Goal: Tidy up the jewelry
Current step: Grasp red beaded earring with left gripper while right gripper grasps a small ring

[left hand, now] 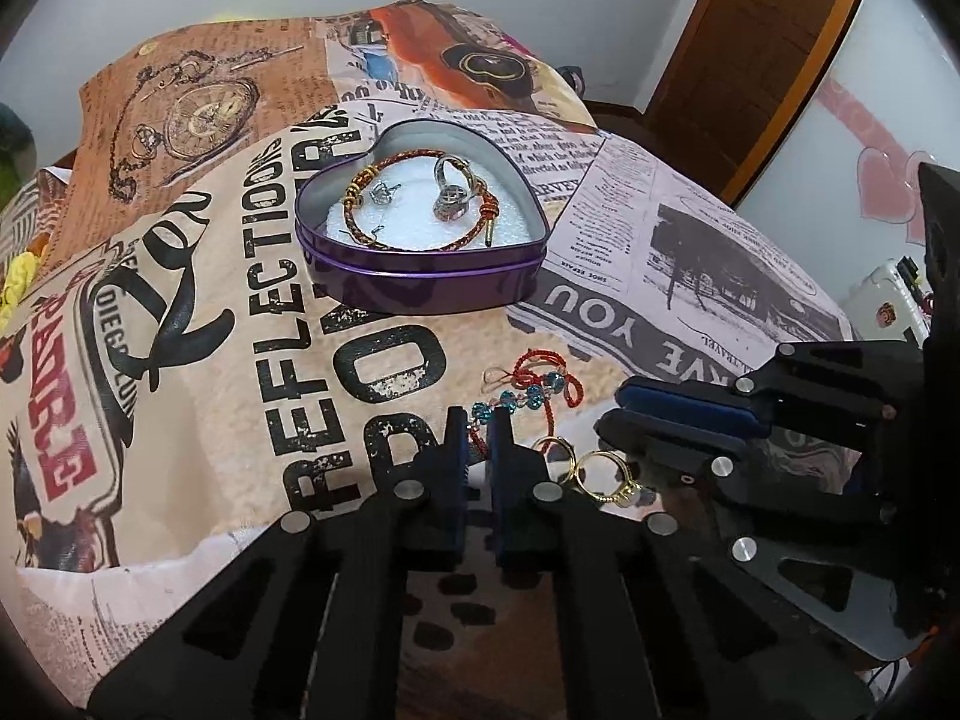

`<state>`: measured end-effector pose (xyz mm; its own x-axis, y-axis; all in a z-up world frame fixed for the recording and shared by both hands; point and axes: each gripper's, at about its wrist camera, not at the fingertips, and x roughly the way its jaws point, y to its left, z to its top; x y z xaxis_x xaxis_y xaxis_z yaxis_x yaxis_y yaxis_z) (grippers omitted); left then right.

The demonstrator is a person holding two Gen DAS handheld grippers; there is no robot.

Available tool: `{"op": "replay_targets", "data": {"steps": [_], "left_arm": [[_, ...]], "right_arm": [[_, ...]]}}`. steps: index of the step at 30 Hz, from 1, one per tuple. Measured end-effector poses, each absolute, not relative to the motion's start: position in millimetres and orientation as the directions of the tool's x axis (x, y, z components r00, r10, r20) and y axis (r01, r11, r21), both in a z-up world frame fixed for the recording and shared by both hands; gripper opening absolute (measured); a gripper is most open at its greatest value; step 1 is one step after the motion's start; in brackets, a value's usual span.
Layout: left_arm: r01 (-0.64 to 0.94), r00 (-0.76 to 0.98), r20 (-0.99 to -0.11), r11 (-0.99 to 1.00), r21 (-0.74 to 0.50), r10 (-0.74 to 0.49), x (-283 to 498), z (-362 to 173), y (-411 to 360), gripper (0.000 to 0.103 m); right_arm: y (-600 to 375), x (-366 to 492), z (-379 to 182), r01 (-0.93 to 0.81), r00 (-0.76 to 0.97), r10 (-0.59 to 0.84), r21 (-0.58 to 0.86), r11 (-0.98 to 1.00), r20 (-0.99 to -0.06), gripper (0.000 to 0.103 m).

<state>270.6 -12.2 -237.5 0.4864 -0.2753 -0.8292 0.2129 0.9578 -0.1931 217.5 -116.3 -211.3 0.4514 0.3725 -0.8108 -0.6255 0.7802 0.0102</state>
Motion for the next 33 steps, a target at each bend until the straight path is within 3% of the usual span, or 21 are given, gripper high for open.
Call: {"op": "replay_targets", "data": {"steps": [22, 28, 33], "left_arm": [[0.200, 0.585, -0.766, 0.963, -0.182, -0.266, 249, -180, 6, 0.000], [0.196, 0.514, -0.827, 0.970, -0.147, -0.229, 269, -204, -2, 0.019], [0.212, 0.461, -0.859, 0.968, -0.137, -0.223, 280, -224, -11, 0.019]], "right_arm": [[-137, 212, -169, -0.571, 0.522, 0.391, 0.030, 0.820, -0.758, 0.008], [-142, 208, -160, -0.565, 0.529, 0.406, 0.048, 0.824, -0.745, 0.008], [-145, 211, -163, -0.561, 0.522, 0.400, 0.050, 0.826, -0.753, 0.008]]}}
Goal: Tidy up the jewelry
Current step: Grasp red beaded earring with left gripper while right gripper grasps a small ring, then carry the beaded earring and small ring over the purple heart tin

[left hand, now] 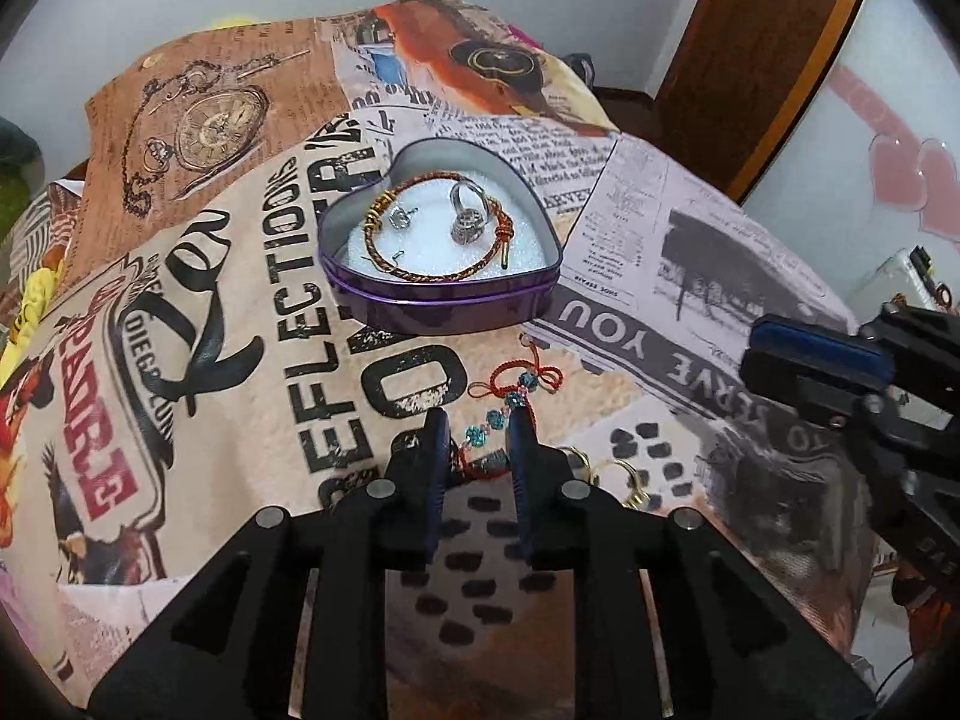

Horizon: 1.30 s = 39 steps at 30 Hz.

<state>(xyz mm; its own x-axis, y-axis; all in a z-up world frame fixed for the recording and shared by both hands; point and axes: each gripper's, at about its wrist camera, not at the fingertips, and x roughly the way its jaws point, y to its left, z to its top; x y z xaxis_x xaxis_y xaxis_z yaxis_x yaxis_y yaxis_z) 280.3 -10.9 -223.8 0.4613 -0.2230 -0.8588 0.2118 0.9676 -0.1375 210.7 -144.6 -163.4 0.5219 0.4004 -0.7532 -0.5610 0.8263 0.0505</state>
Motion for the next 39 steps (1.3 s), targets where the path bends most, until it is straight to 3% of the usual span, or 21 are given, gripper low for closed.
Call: {"op": "replay_targets", "data": {"steps": [11, 13, 19, 39], "left_arm": [[0.212, 0.472, -0.850, 0.966, -0.147, -0.233, 290, -234, -13, 0.019], [0.208, 0.470, -0.850, 0.966, -0.155, -0.238, 290, -235, -11, 0.006], [0.187, 0.478, -0.850, 0.971, -0.149, -0.223, 287, -231, -7, 0.006], [0.167, 0.671, -0.713, 0.978, -0.123, -0.204, 266, -135, 12, 0.005]], "right_arm": [[-148, 219, -173, -0.556, 0.508, 0.399, 0.063, 0.829, -0.764, 0.008], [-148, 221, -174, -0.555, 0.505, 0.402, 0.068, 0.829, -0.764, 0.008], [-145, 221, -170, -0.558, 0.509, 0.412, 0.075, 0.827, -0.755, 0.009], [-134, 234, -136, -0.567, 0.571, 0.433, 0.047, 0.822, -0.698, 0.008]]}}
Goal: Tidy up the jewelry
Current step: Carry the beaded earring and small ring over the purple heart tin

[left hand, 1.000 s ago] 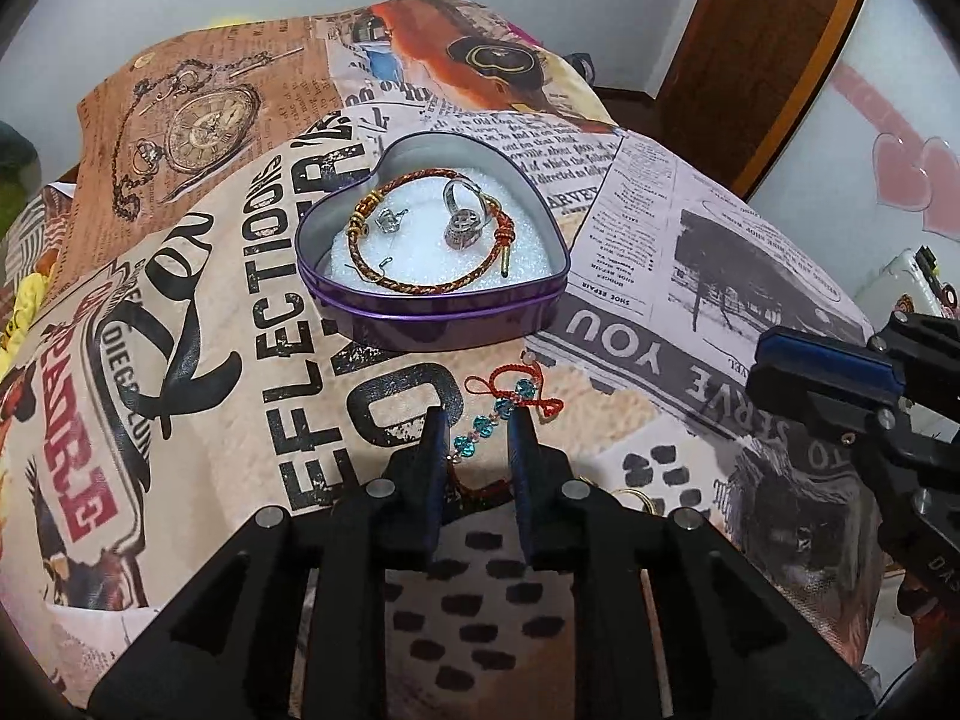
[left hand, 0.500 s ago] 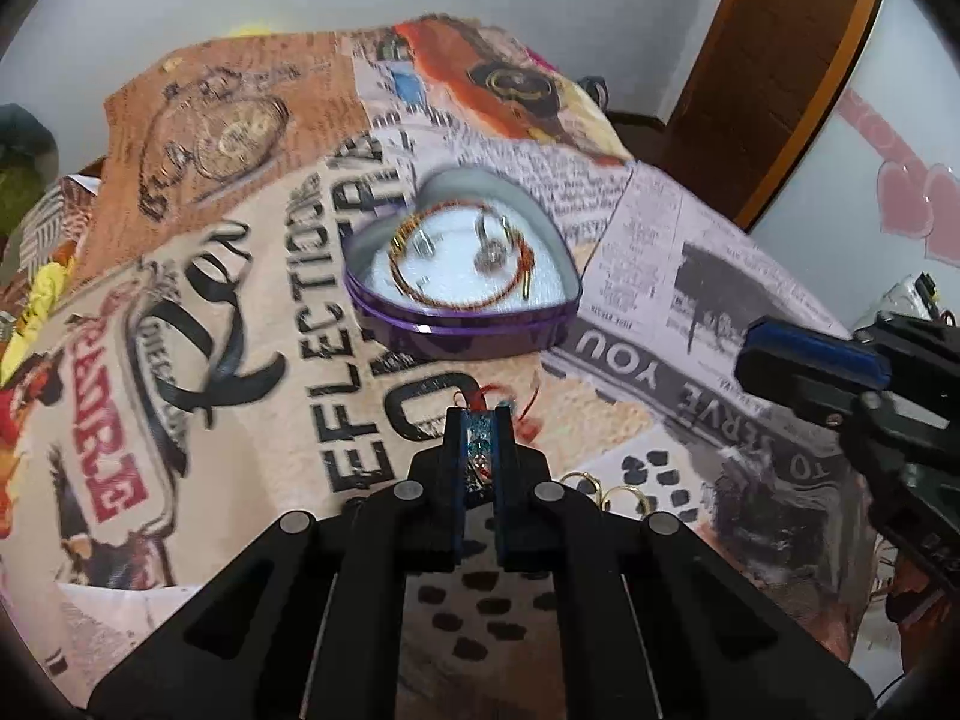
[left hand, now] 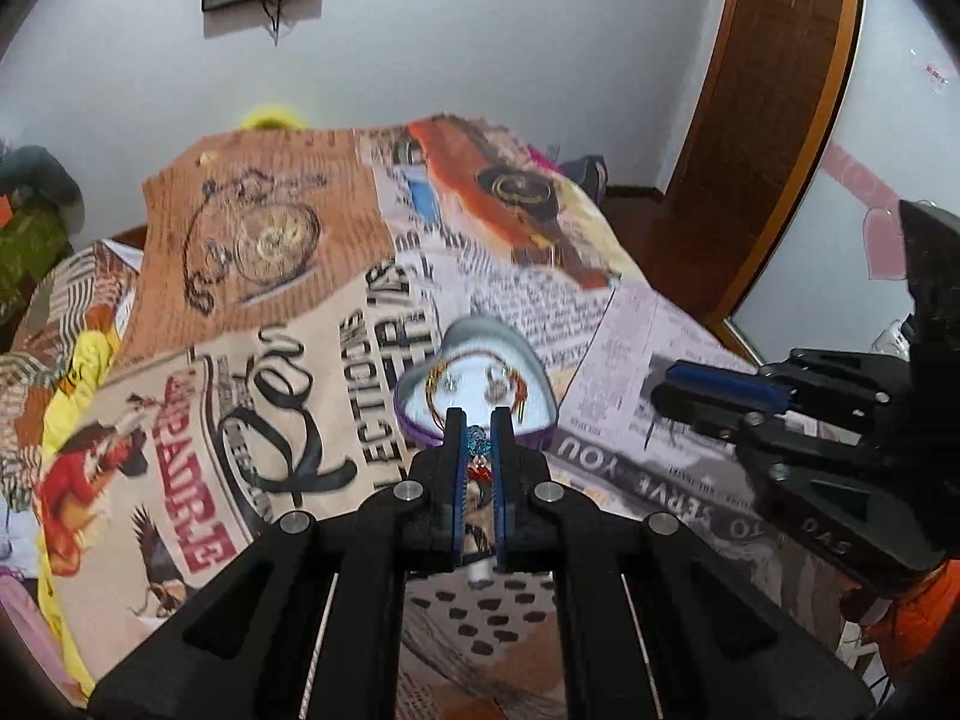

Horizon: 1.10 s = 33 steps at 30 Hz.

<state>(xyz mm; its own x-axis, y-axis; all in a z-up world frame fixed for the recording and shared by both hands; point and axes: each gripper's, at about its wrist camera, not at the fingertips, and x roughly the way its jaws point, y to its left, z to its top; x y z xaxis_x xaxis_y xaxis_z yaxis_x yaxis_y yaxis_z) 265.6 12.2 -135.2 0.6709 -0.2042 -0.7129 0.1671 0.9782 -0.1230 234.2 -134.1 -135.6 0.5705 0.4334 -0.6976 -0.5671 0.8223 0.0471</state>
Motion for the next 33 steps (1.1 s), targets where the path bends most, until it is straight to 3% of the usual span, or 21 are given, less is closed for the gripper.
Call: {"op": "replay_targets", "data": {"steps": [15, 33], "left_arm": [[0.175, 0.703, -0.676, 0.975, -0.134, -0.219, 294, -124, 17, 0.005], [0.163, 0.666, -0.704, 0.969, -0.188, -0.248, 334, -159, 19, 0.005]], "right_arm": [[-120, 261, -119, -0.576, 0.602, 0.456, 0.039, 0.816, -0.655, 0.008], [-102, 301, -154, -0.596, 0.522, 0.464, 0.082, 0.798, -0.716, 0.008]]}}
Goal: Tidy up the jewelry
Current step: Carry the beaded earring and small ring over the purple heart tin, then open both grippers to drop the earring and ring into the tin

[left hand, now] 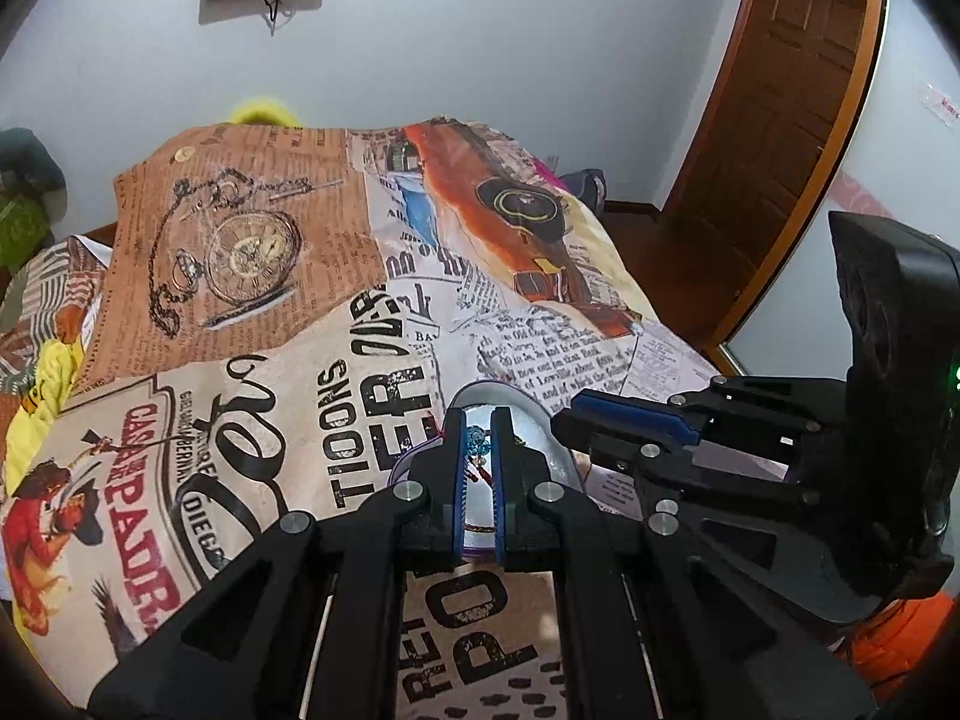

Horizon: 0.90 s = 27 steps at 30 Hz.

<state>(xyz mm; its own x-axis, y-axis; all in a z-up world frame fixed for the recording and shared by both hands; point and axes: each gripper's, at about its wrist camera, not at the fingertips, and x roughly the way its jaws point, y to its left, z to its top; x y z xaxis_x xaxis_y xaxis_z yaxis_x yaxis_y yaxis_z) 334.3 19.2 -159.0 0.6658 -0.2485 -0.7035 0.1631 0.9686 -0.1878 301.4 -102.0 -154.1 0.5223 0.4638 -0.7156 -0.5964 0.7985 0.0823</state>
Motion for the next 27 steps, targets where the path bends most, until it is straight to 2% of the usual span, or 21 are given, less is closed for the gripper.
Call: {"op": "replay_targets", "data": {"steps": [13, 25, 27], "left_arm": [[0.160, 0.606, -0.751, 0.965, -0.209, -0.263, 345, -189, 18, 0.005], [0.138, 0.605, -0.761, 0.972, -0.189, -0.234, 342, -186, 21, 0.008], [0.130, 0.610, -0.761, 0.975, -0.179, -0.221, 341, -183, 22, 0.008]], "right_arm": [[-96, 312, -172, -0.607, 0.480, 0.458, 0.093, 0.789, -0.748, 0.008], [-94, 313, -174, -0.602, 0.491, 0.426, 0.058, 0.797, -0.760, 0.009], [-94, 313, -174, -0.596, 0.494, 0.418, 0.052, 0.801, -0.763, 0.015]]}}
